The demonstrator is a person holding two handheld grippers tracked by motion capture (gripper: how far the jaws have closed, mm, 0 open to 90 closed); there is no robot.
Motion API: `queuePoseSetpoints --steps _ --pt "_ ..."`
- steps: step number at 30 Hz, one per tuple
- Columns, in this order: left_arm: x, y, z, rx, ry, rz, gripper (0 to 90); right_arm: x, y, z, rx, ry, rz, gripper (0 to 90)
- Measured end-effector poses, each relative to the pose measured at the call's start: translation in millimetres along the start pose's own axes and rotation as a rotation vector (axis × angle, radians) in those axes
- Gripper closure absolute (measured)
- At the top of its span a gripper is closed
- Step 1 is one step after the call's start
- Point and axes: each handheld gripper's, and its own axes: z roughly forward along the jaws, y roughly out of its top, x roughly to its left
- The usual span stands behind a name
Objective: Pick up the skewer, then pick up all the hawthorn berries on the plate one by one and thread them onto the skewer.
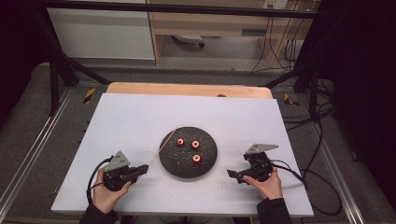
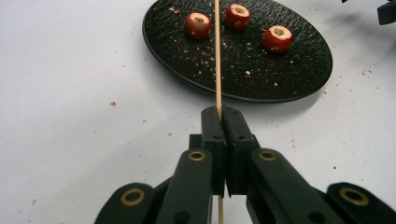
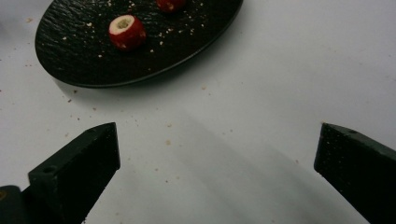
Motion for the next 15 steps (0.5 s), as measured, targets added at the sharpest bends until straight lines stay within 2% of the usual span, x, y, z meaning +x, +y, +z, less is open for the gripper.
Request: queuePoseSetpoints --steps 6,15 --pt "2.8 -5.9 -3.0 -0.007 0.000 -0.003 88.4 9.6 13.6 6.1 0.007 0.011 -0.009 0.9" --pt "3.6 -10.9 -3.2 -0.008 -0.007 0.002 88.4 29.3 42.6 17.6 0.010 0.028 -0.046 0.7"
